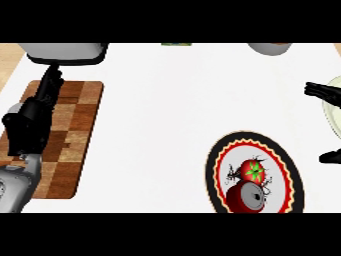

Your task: Pick the tomato from the plate and place it in the bowl

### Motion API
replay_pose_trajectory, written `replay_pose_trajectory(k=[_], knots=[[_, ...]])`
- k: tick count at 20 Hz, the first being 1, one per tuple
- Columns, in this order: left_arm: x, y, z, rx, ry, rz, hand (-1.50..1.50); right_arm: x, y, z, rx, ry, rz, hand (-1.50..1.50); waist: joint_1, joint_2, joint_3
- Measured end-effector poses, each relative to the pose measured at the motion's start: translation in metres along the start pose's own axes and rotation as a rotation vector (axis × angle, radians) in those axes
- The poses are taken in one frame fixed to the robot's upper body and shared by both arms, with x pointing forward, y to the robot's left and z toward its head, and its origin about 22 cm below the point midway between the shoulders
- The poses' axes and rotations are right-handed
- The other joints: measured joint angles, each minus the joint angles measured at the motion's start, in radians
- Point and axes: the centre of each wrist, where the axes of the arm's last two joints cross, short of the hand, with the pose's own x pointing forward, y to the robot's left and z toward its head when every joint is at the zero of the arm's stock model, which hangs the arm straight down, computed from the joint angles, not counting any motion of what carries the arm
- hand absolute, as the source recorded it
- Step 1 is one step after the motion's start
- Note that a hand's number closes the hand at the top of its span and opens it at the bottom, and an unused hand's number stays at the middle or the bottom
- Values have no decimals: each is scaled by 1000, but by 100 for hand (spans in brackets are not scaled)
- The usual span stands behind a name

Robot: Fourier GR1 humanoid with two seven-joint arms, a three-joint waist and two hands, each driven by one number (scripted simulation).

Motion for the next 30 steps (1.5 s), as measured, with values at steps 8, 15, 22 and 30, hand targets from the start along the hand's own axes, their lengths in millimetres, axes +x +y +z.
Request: replay_pose_trajectory(k=[8, 15, 22, 30], knots=[[0, 2, -1, 11, 15, -2, 0, 15, 16, -35, 283, 72, 289, -150, -7, -7, -3], [-4, 3, 2, 20, 21, -8, 0, 16, 48, -62, 482, 82, 369, -150, -18, -10, -5], [-5, 7, 6, 26, 22, -11, 0, 9, 78, -68, 628, 131, 447, -150, -25, -12, -5], [-9, 3, 4, 29, 21, -12, 0, -16, 112, -68, 714, 220, 514, -150, -29, -12, -5]])
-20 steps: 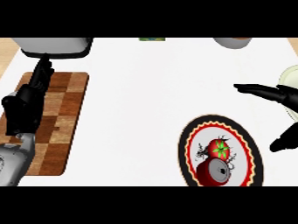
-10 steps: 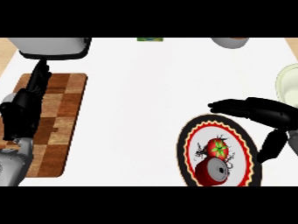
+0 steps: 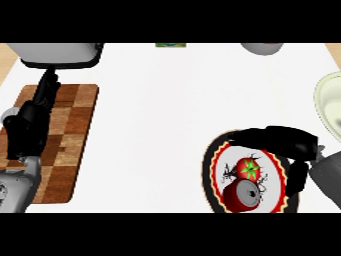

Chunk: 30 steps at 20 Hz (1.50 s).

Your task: Pick the tomato from the plate and place it in the bowl

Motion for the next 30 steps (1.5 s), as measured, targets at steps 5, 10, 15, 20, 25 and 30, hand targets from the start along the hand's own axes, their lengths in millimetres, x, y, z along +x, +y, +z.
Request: replay_pose_trajectory(k=[5, 10, 15, 20, 25, 30], knots=[[0, 3, 5, -3, 3, -3, 0, -2, 5, -22, 7, 9, -4, -150, 2, 0, 0], [3, 6, 2, -3, 2, -3, 0, -6, 17, -36, 16, 16, -3, -150, 1, 0, 0], [4, 8, 6, 1, 1, -3, 0, -9, 30, -48, 35, 12, 1, 150, 1, 0, 0], [3, 4, 7, 0, 8, -2, 0, -10, 34, -55, 25, -39, 86, 150, 1, -5, -4], [7, 12, 0, 3, -2, -3, 0, -14, 39, -59, -6, -76, 115, 150, 0, -8, -7], [1, 3, -3, 0, 3, 2, 0, -9, 34, -58, -39, -104, 108, 150, -3, -6, -5]])
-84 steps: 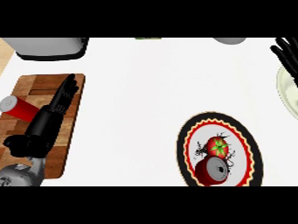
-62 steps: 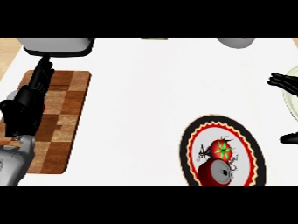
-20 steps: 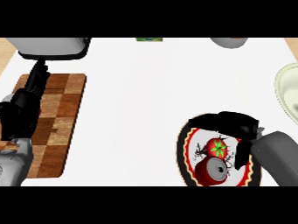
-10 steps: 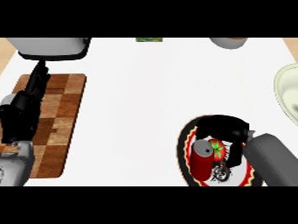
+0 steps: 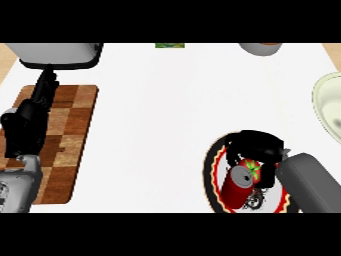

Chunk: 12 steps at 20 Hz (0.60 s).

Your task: Pick the tomato from the plate and place it in the bowl

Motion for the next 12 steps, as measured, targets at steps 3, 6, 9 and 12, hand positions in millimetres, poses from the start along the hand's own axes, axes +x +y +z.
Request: replay_pose_trajectory(k=[3, 6, 9, 12], knots=[[0, 0, 0, 2, 5, -1, 0, 2, 2, 8, -33, -24, 6, 150, -1, 2, 2], [-1, 2, 2, 11, 5, -4, 0, 13, 4, -5, -120, 90, -42, 150, -8, 0, 3], [-6, 5, 6, 20, 16, -9, 0, 20, 14, -20, -237, 299, -122, 150, -24, -6, 1], [-9, 7, 8, 33, 29, -12, 0, 38, 20, -41, -374, 462, -204, 150, -42, -13, 0]])
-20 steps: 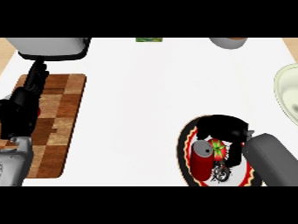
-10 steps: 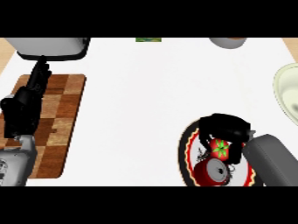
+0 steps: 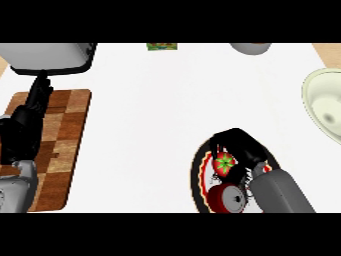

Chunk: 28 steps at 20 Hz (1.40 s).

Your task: Pick the tomato from the plate and place it in the bowl

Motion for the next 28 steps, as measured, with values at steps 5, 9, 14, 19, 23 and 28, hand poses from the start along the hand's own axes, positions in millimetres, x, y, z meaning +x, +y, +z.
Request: replay_pose_trajectory(k=[5, 9, 14, 19, 23, 28], knots=[[-2, 4, 1, 4, 8, -2, 0, 43, -12, 4, -303, 118, -142, 150, 0, -2, 3], [2, 1, 2, 2, 0, 0, 0, 81, -29, 19, -522, 186, -203, 150, 3, -2, 3], [5, 0, 2, -4, -5, 8, 0, 108, -50, 50, -720, 334, -200, 150, 11, 5, 3], [8, -5, 3, -13, -14, 8, 0, 104, -81, 81, -860, 428, -226, 150, 27, 13, 4], [12, -9, 6, -23, -24, 5, 0, 76, -102, 89, -950, 470, -255, 150, 36, 16, 5], [10, -7, -2, -29, -22, 7, 0, 28, -131, 101, -1057, 494, -265, 150, 39, 19, 5]])
